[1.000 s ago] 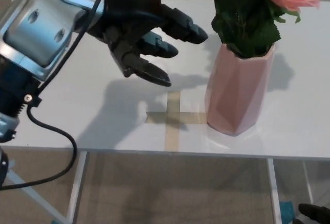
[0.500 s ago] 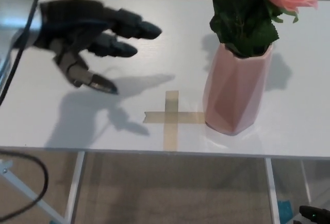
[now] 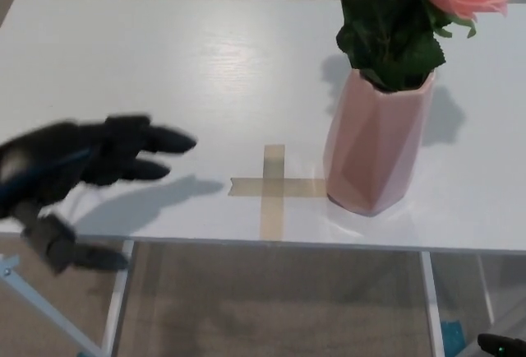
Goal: Use the left hand to pick up the rose and then lift and insert it into the pink vase.
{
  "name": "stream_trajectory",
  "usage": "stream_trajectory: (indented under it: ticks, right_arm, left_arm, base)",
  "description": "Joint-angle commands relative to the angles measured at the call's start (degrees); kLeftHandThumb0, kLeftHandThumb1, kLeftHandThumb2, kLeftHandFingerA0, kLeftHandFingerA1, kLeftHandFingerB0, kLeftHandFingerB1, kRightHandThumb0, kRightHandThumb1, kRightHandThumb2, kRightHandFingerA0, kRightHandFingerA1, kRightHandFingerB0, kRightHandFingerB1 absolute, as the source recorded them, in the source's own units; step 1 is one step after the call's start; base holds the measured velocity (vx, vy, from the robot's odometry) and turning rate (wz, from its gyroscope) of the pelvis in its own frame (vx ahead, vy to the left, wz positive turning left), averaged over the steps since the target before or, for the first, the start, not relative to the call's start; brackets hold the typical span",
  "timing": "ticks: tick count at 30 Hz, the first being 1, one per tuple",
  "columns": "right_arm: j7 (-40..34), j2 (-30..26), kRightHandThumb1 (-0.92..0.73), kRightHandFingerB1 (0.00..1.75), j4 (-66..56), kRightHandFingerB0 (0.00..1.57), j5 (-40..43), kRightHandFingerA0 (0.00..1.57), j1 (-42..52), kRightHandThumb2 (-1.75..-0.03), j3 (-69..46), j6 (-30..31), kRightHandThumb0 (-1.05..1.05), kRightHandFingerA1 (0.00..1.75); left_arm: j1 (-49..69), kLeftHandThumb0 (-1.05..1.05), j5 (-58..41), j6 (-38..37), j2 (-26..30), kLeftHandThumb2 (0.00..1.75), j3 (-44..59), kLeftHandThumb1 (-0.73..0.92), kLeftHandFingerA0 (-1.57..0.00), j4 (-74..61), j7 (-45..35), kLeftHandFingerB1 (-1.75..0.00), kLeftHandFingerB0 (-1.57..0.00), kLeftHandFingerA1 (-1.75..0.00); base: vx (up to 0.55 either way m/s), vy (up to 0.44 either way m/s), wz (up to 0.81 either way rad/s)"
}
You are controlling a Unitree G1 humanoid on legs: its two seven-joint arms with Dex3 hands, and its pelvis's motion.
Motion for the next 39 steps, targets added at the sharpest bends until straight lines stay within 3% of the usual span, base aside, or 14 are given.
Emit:
stream_trajectory:
  ticks: [1,3,9,14,16,17,19,23,24,27,28,31,34,39]
  right_arm:
    - [-0.34,-0.21,-0.63,0.39,1.21,0.55,-0.55,0.66,4.55,-0.59,0.7,-0.69,-0.35,0.43]
    - [-1.18,0.09,-0.63,0.39,1.47,0.55,-0.29,0.67,4.85,-0.59,0.32,-0.2,-0.36,0.43]
    - [-0.74,-0.02,-0.63,0.4,1.55,0.55,-0.45,0.69,4.89,-0.59,0.42,0.12,-0.35,0.44]
    - [-0.76,-0.14,-0.63,0.4,1.71,0.55,-0.82,0.68,4.66,-0.59,0.85,0.37,-0.35,0.44]
    - [-0.58,-0.17,-0.63,0.39,1.58,0.55,-0.35,0.68,4.83,-0.59,0.54,0.22,-0.35,0.43]
    - [-0.68,-0.11,-0.64,0.39,1.46,0.54,-0.41,0.68,5.08,-0.58,0.61,-0.33,-0.34,0.43]
    - [-0.71,-0.1,-0.64,0.39,1.47,0.54,-0.39,0.68,5.06,-0.59,0.61,-0.31,-0.34,0.43]
    - [-0.65,0.56,-0.64,0.39,1.83,0.54,-0.12,0.67,5.56,-0.59,0.44,-0.13,-0.34,0.43]
    - [-0.72,0.64,-0.63,0.39,1.89,0.53,0.04,0.66,5.76,-0.59,0.27,-0.08,-0.34,0.43]
    - [-0.97,0.52,-0.63,0.39,1.88,0.53,-0.11,0.67,5.91,-0.59,0.34,-0.12,-0.34,0.43]
    - [-1.04,0.51,-0.63,0.39,1.89,0.53,-0.23,0.67,5.89,-0.59,0.45,-0.09,-0.34,0.43]
    - [-1.14,0.5,-0.63,0.39,1.89,0.53,-0.41,0.67,5.86,-0.59,0.62,-0.04,-0.34,0.43]
    - [-1.19,1.04,-0.63,0.39,1.77,0.54,-0.99,0.66,5.59,-0.59,1.33,0.17,-0.34,0.43]
    - [-1.04,1.02,-0.63,0.39,1.73,0.54,-0.95,0.66,5.75,-0.59,1.36,0.07,-0.34,0.43]
  left_arm:
    - [21.44,-0.3,-10.79,-9.9,-5.51,0.85,15.43,0.24,-0.09,-10.21,-0.76,-0.48,-0.07,-0.51]
    - [32.55,-0.3,-14.33,-12.76,-8.8,0.85,21.27,0.24,-0.09,-13.91,-4.51,-0.48,-0.07,-0.52]
    - [42.26,-0.3,-18.13,-14.43,-12.11,0.85,25.29,0.24,-0.08,-14.69,-7.79,-0.48,-0.06,-0.51]
    - [46.18,-0.3,-18.37,-16.76,-13.24,0.85,25.89,0.25,-0.09,-12.75,-8.76,-0.48,-0.07,-0.51]
    - [44.39,-0.29,-15.0,-19.81,-14.4,0.86,23.42,0.27,-0.08,-2.8,-7.48,-0.48,-0.06,-0.51]
    - [41.45,-0.5,-12.38,-19.08,-15.13,0.56,21.98,0.52,-0.19,5.31,-4.14,-0.29,-0.22,-0.33]
    - [38.98,-0.49,-11.66,-18.26,-15.71,0.56,21.49,0.54,-0.19,11.55,-1.72,-0.29,-0.2,-0.33]
    - [32.69,-0.51,-7.59,-7.52,-18.07,0.57,21.65,0.56,-0.22,21.96,13.52,-0.29,-0.2,-0.32]
    - [28.18,-0.27,-3.86,-6.18,-17.65,0.91,20.15,0.36,-0.09,28.62,19.31,-0.48,-0.08,-0.5]
    - [21.08,-0.24,6.27,-7.75,-14.26,0.89,13.45,0.34,-0.12,41.26,27.82,-0.49,-0.11,-0.51]
    - [20.11,-0.42,6.92,-7.24,-14.01,0.55,12.81,0.5,-0.3,42.56,28.71,-0.31,-0.26,-0.33]
    - [17.92,-0.42,7.57,-7.45,-13.13,0.55,11.24,0.5,-0.3,46.41,30.57,-0.31,-0.26,-0.33]
    - [11.47,-0.36,4.25,-10.23,-15.89,0.56,14.5,0.49,-0.38,60.11,42.02,-0.32,-0.28,-0.36]
    - [11.08,-0.37,3.75,-13.98,-15.76,0.56,14.38,0.49,-0.39,64.23,43.26,-0.32,-0.29,-0.36]
  base:
    - [0.0,0.0,0.0]
    - [0.0,0.0,0.0]
    - [0.0,0.0,0.0]
    - [0.0,0.0,0.0]
    - [0.0,0.0,0.0]
    - [0.0,0.0,0.0]
    - [0.0,0.0,0.0]
    - [0.0,0.0,0.0]
    - [0.0,0.0,0.0]
    - [0.0,0.0,0.0]
    - [0.0,0.0,0.0]
    - [0.0,0.0,0.0]
    - [0.0,0.0,0.0]
    - [0.0,0.0,0.0]
